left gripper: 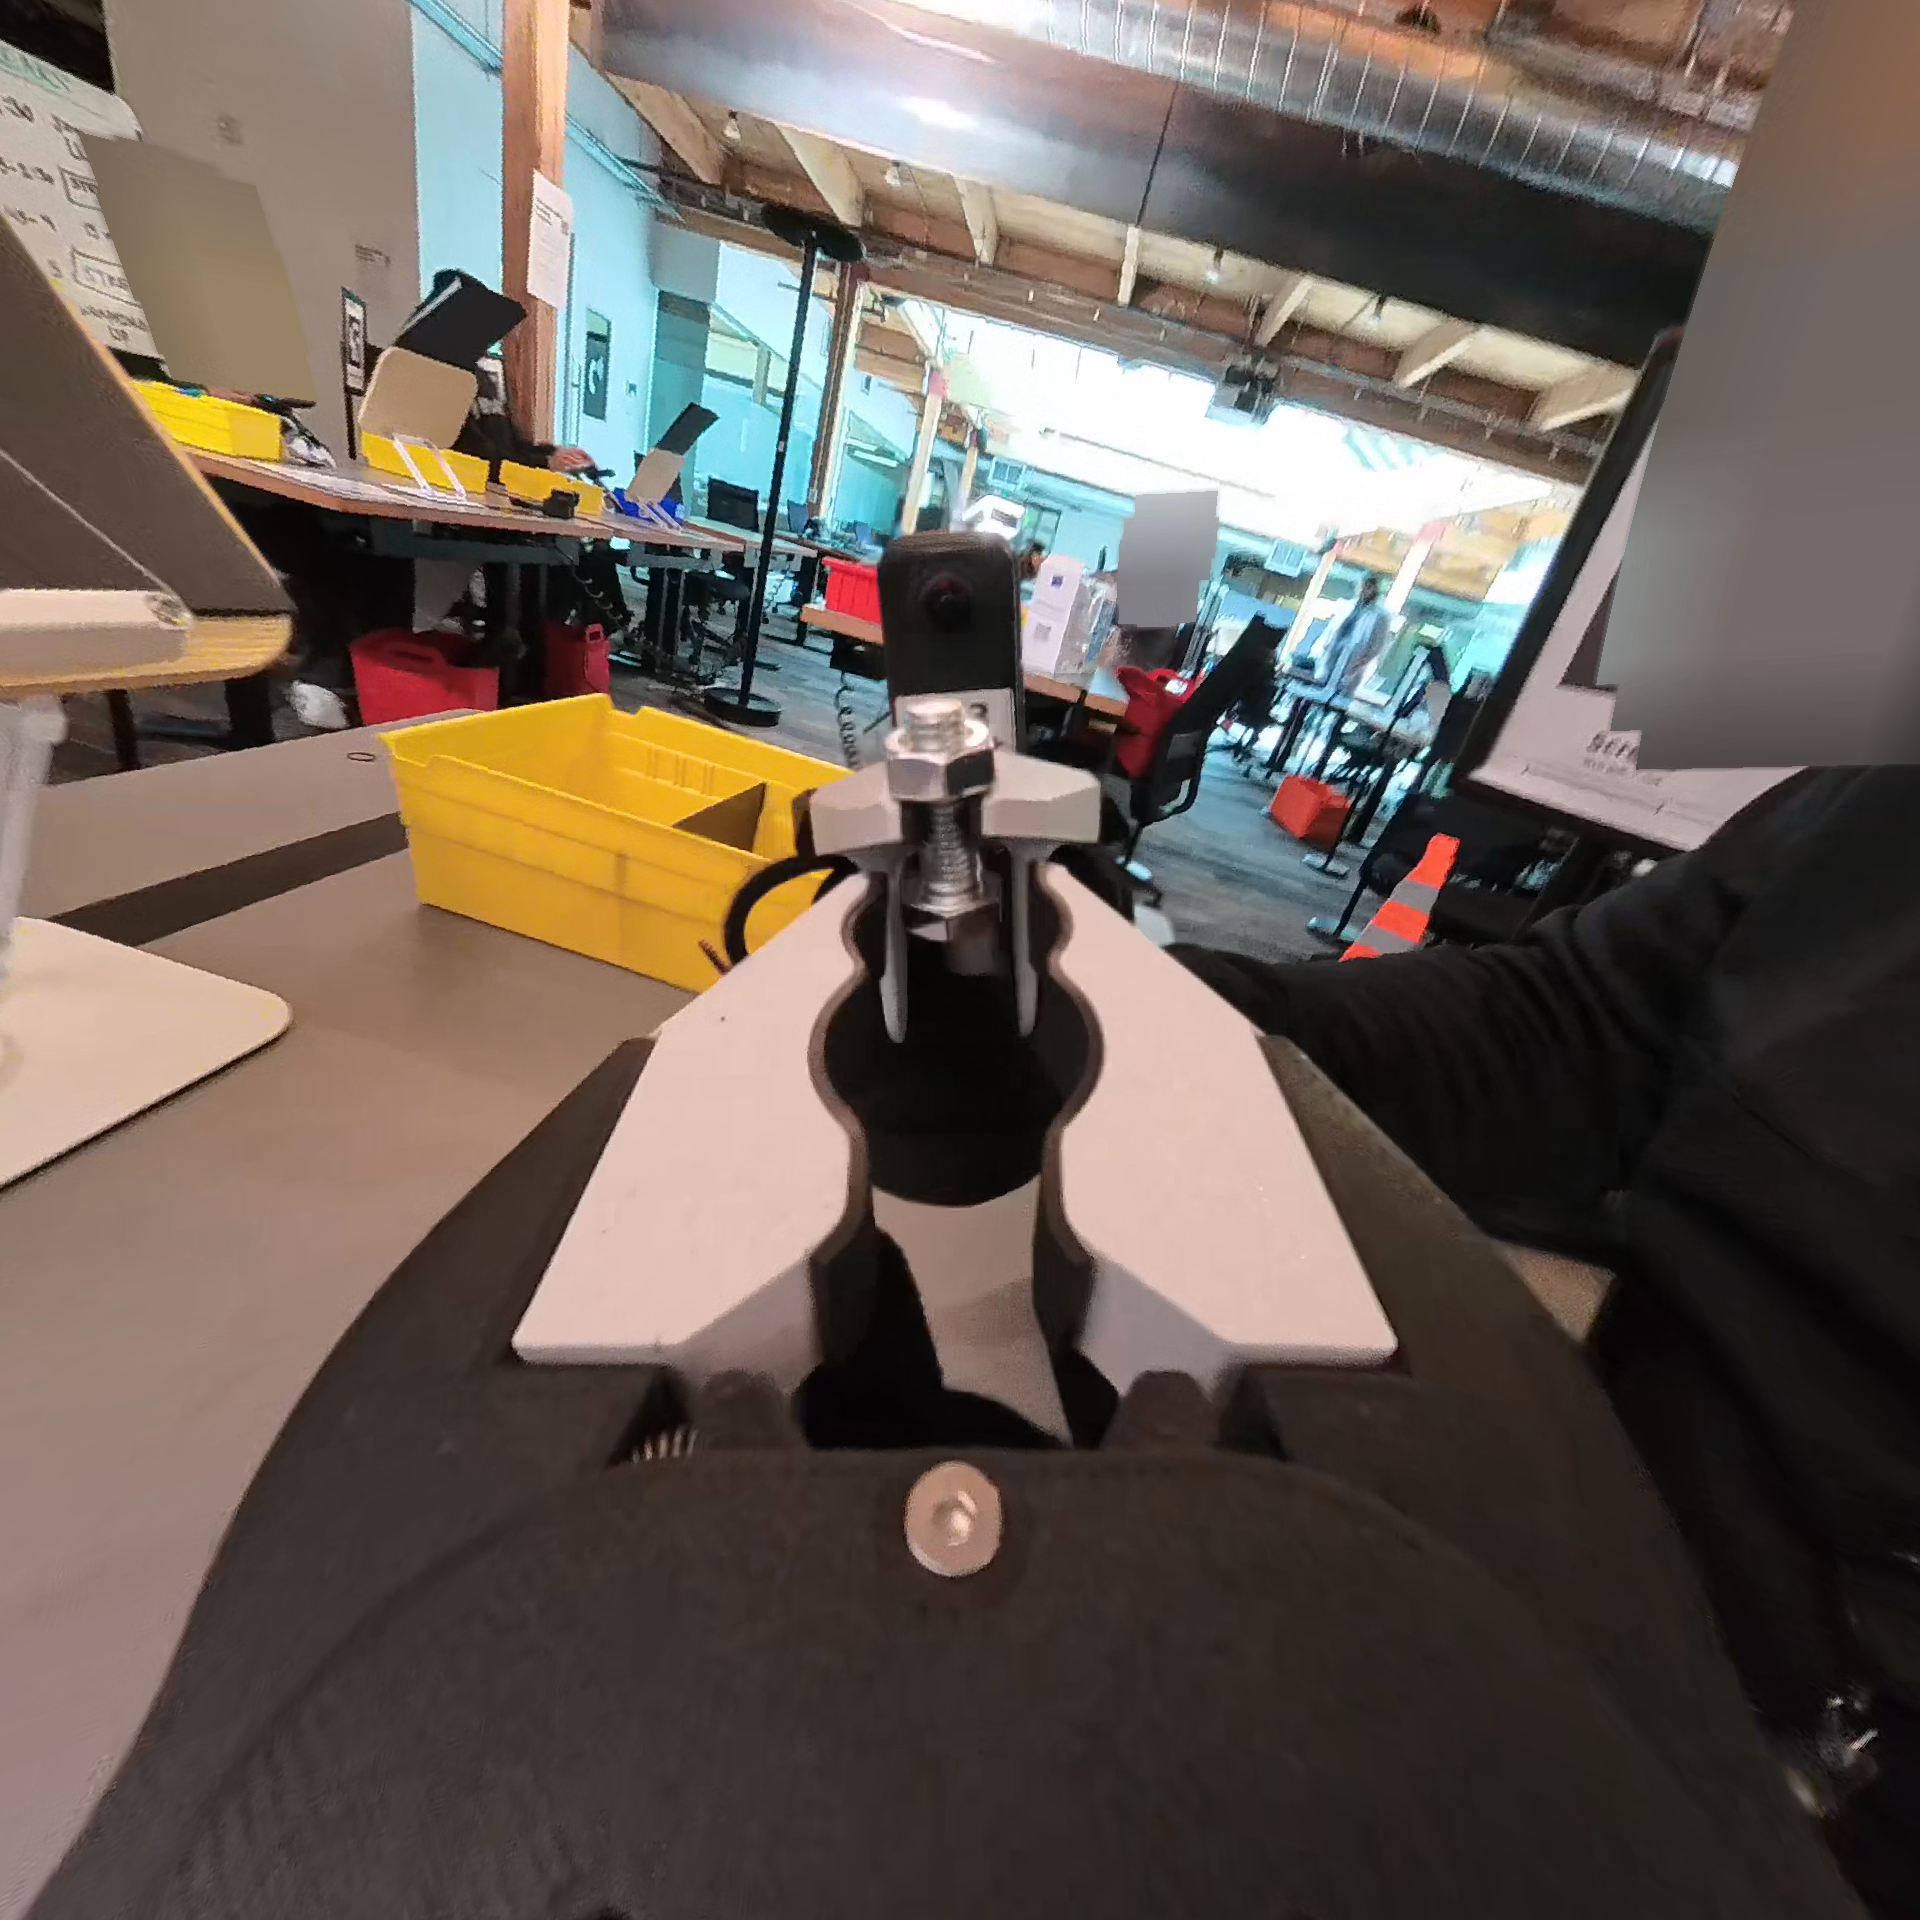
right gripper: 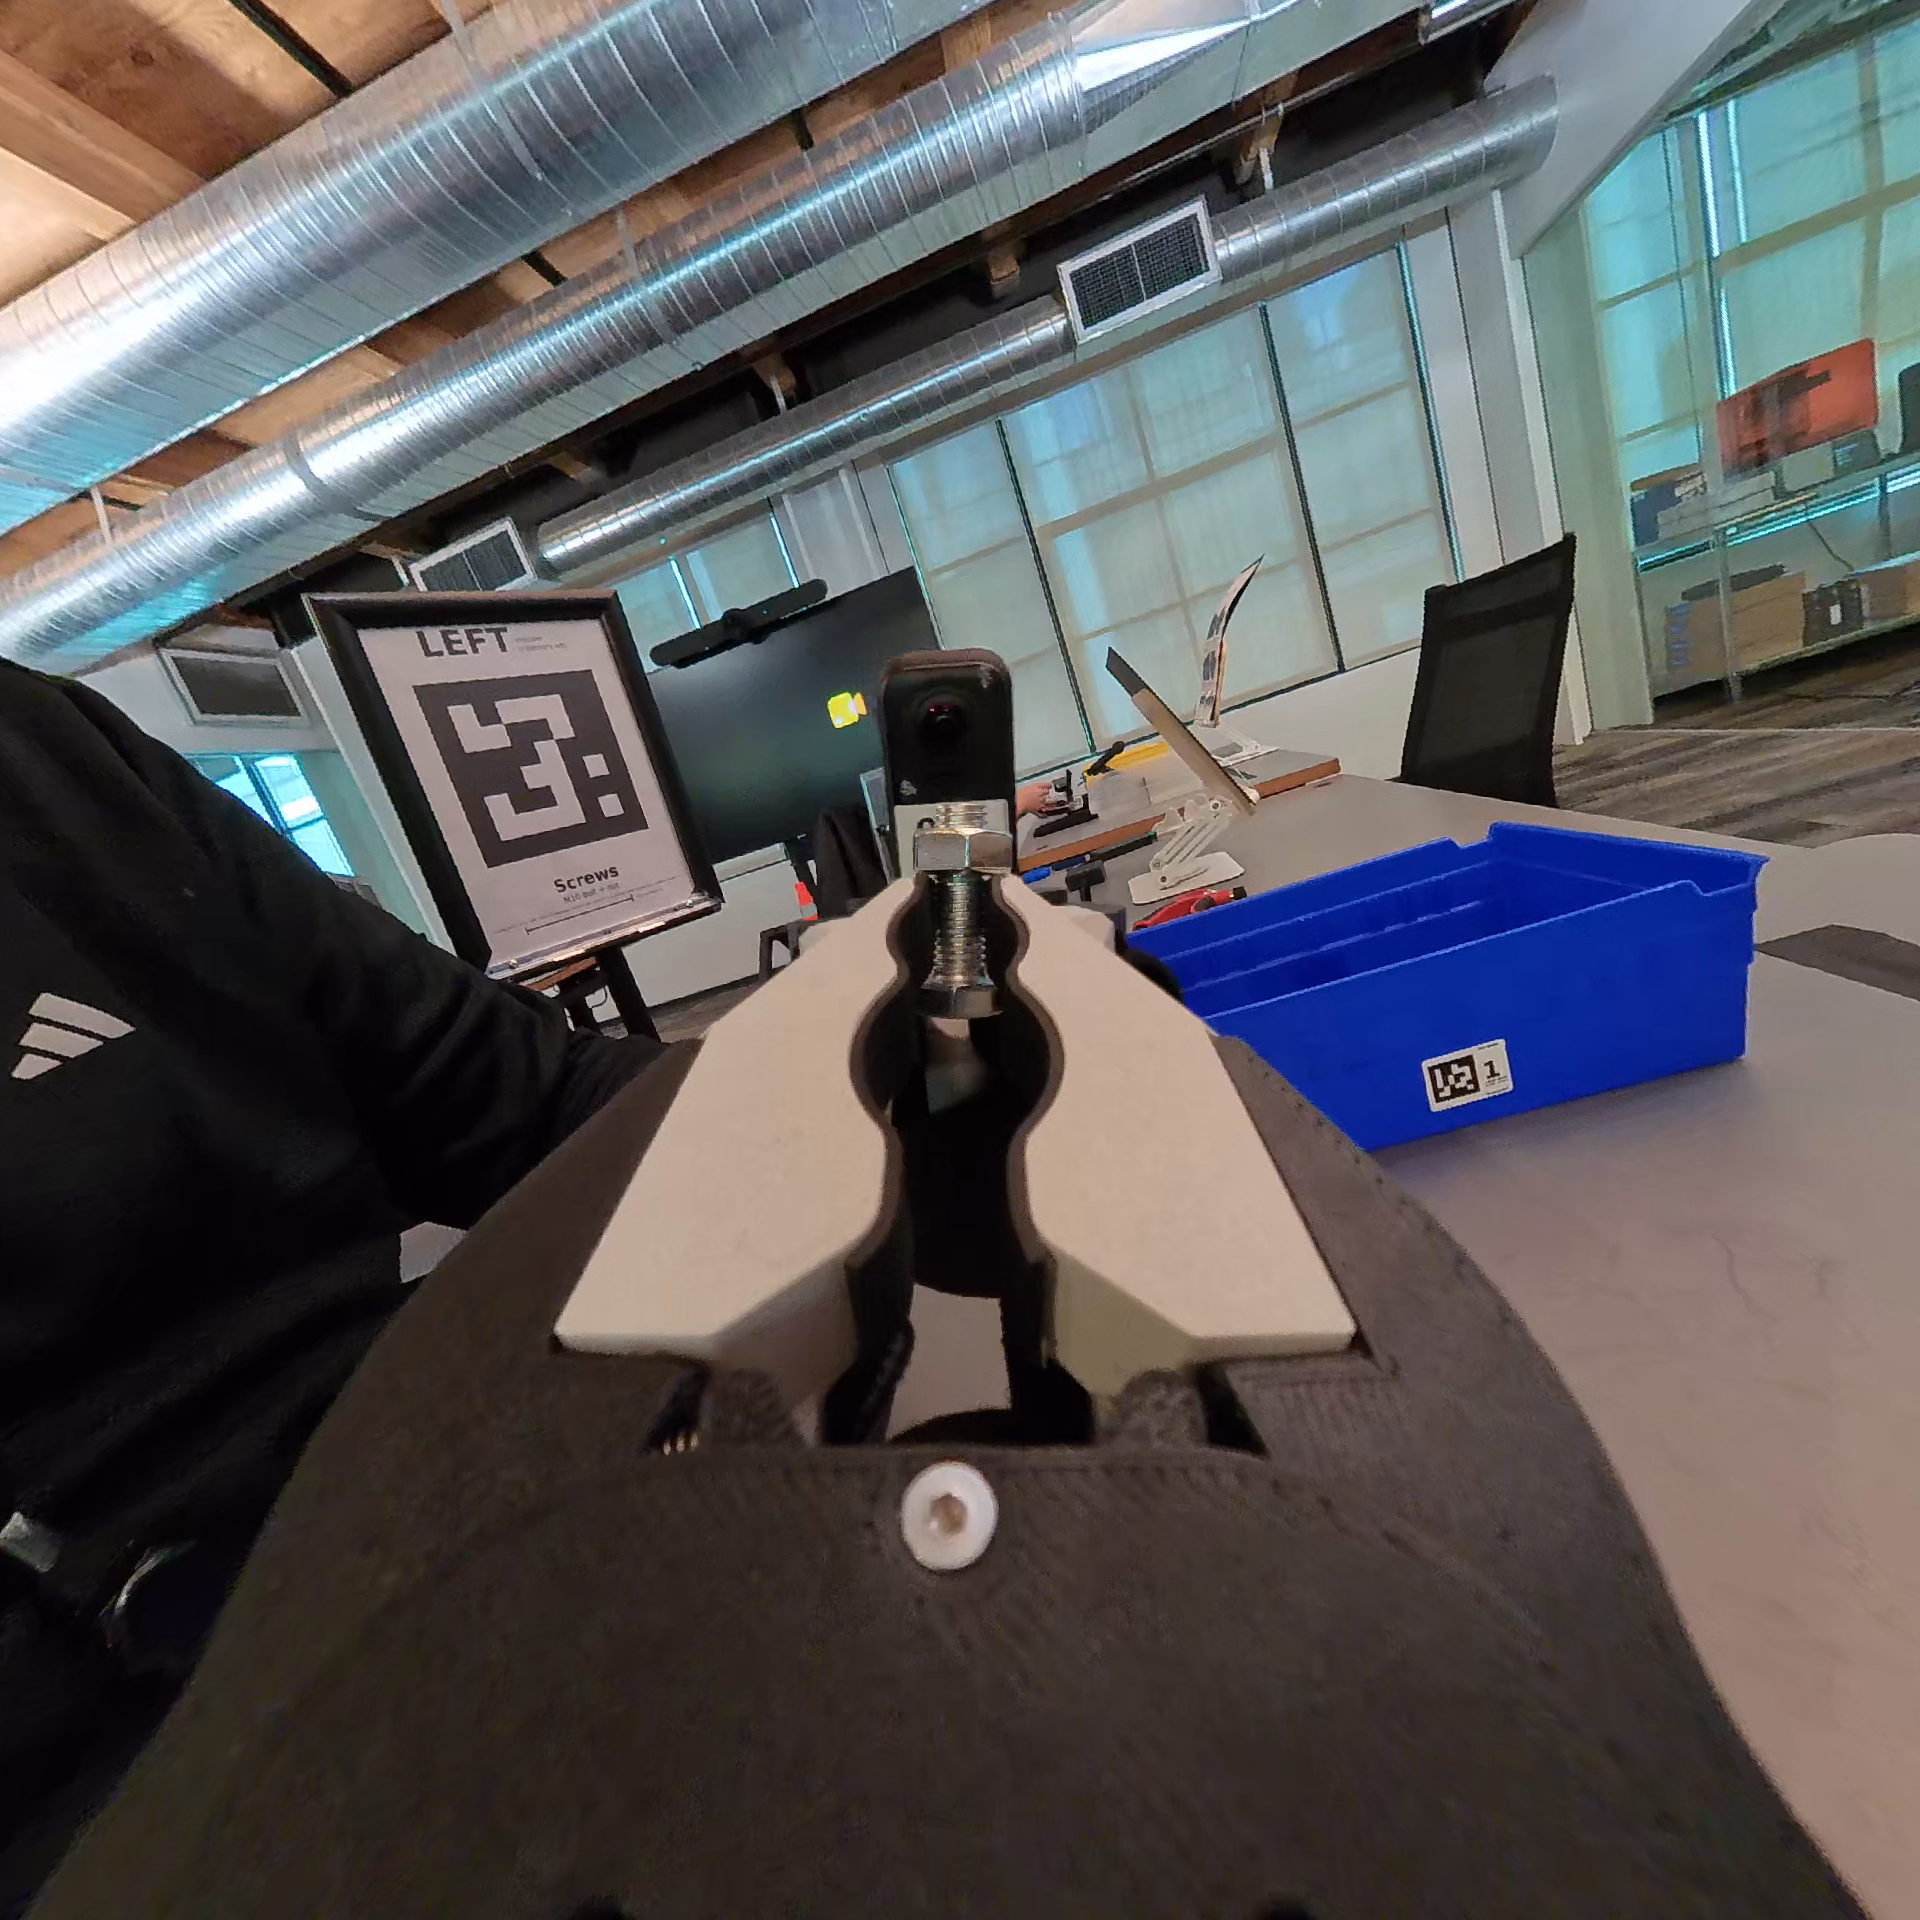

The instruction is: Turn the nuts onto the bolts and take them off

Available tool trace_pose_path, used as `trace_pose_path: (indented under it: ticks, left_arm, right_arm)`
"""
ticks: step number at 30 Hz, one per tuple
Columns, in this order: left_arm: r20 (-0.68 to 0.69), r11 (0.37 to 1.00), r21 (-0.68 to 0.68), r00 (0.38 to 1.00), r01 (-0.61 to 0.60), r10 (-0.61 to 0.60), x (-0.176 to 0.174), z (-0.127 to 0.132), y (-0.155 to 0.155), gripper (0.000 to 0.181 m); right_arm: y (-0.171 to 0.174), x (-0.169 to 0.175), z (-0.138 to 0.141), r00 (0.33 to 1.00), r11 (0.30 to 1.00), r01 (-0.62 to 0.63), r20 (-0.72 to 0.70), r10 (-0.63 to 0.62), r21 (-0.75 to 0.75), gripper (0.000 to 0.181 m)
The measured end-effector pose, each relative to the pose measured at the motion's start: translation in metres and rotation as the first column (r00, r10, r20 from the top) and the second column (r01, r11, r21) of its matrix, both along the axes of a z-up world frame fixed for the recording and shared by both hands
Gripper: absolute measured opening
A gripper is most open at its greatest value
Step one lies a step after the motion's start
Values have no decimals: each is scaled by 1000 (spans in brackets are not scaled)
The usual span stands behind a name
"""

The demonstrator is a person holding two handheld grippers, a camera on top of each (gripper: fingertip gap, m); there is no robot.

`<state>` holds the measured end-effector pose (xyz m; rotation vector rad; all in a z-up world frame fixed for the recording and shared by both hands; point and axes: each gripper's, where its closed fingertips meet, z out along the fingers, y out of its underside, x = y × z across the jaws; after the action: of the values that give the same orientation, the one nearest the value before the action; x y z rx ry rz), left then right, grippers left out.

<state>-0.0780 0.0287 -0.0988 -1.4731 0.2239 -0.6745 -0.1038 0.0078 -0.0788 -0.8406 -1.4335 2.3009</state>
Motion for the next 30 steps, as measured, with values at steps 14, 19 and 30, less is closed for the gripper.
trace_pose_path:
  ticks: [14,19,30]
  left_arm:
    - [231,993,94,969,66,-86,7,16,-5,17]
    - [105,994,107,994,11,-22,7,19,-7,16]
    - [-473,940,211,813,-269,339,-12,27,-5,16]
  right_arm:
    - [-3,5,15,997,989,-38,-64,29,-145,7]
    - [-6,6,18,997,991,-49,-62,41,-128,18]
    - [5,14,20,996,999,15,-90,-11,40,33]
